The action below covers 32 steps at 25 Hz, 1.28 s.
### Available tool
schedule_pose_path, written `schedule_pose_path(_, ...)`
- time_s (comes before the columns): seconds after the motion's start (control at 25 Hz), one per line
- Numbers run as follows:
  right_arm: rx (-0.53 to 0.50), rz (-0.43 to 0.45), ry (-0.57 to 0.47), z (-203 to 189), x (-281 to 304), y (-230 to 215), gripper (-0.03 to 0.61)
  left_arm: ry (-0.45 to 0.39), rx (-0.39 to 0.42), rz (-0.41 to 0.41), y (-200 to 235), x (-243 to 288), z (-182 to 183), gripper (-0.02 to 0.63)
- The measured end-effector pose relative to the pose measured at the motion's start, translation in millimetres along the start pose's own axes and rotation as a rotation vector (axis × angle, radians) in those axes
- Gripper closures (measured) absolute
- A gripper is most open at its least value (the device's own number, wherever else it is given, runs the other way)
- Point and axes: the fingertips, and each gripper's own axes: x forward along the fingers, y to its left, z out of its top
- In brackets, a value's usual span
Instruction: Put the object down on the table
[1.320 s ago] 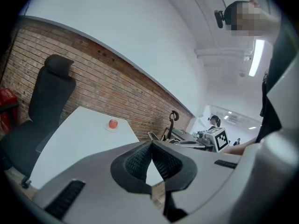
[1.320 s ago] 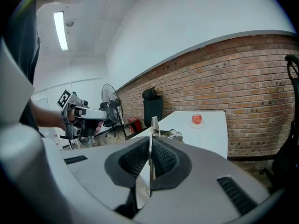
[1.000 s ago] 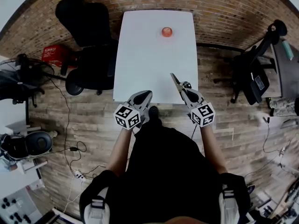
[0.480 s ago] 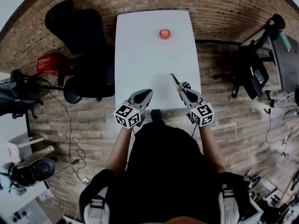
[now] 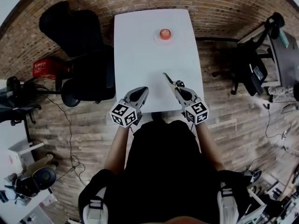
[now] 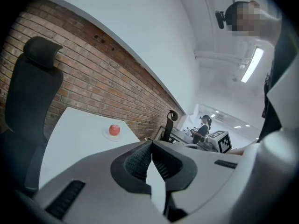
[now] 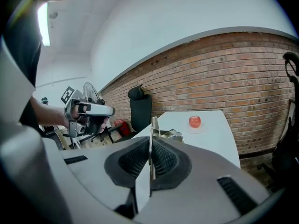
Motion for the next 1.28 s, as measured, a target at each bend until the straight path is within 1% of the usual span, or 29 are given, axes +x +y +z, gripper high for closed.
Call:
schedule_pose_path(0.2, 0.002, -0.025, -0.015, 8.7, 8.1, 2.4, 0.577, 0.03, 0.0, -0.025, 9.9, 0.8, -4.7, 0.592)
schedule_pose_path(0.44, 0.02, -0.045, -0.001, 4.6, 8.0, 0.7, 0.578, 0.023, 0.007, -0.042, 11.2, 2.3, 2.8, 0.592)
schedule_pose_path(0.68, -0.006, -0.012, 0.018, 4.4, 12.4, 0.4, 0.577, 0.001, 0.0, -0.011, 16.0, 0.0, 3.5, 0.592)
schedule_pose_path(0.88, -0.032, 0.021, 0.048, 0.6, 21.0, -4.5, 0.578, -0.026, -0.028, 0.031, 16.0, -5.2, 2.3, 0.592)
schedule_pose_path(1.08, -0.007, 0.057, 0.059, 0.3, 35.3, -11.5, 0.577, -0.017, -0.037, 0.072, 25.1, -8.6, -3.0, 0.592)
schedule_pose_path(1.28, -0.011, 0.089, 0.083, -4.6, 43.0, -13.4, 0.577, -0.028, -0.06, 0.113, 33.6, -9.6, -1.9, 0.592)
